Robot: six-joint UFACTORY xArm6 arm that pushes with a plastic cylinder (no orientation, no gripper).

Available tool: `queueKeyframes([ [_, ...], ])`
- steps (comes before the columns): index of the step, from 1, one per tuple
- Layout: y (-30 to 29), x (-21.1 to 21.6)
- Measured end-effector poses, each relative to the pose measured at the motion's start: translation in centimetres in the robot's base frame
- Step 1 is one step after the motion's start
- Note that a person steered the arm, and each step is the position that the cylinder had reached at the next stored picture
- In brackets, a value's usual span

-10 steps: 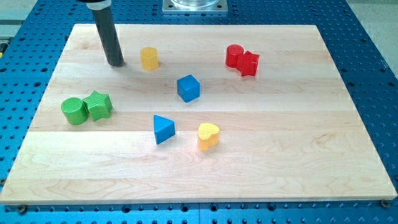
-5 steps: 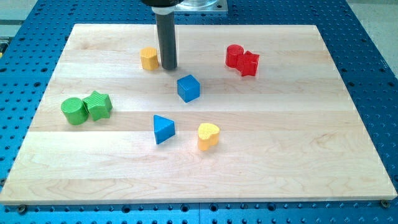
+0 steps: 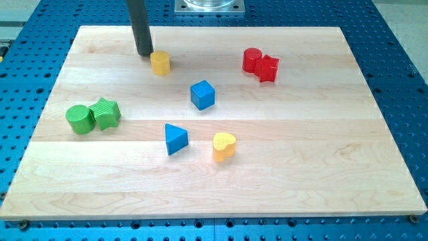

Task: Move the hexagon towards the triangle

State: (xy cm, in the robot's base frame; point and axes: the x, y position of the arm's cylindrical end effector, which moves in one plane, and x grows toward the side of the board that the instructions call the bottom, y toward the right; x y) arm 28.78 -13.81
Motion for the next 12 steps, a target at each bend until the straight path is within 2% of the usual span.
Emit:
queueKeyframes([
  [1, 4.9, -1.3],
  [2, 6.2, -2.7],
  [4, 5.7, -1.6],
  [6, 2.1, -1.1],
  [7, 1.5, 1.1],
  [8, 2.1, 5.7],
  [10, 6.6, 4.1],
  [12, 11.3, -1.6],
])
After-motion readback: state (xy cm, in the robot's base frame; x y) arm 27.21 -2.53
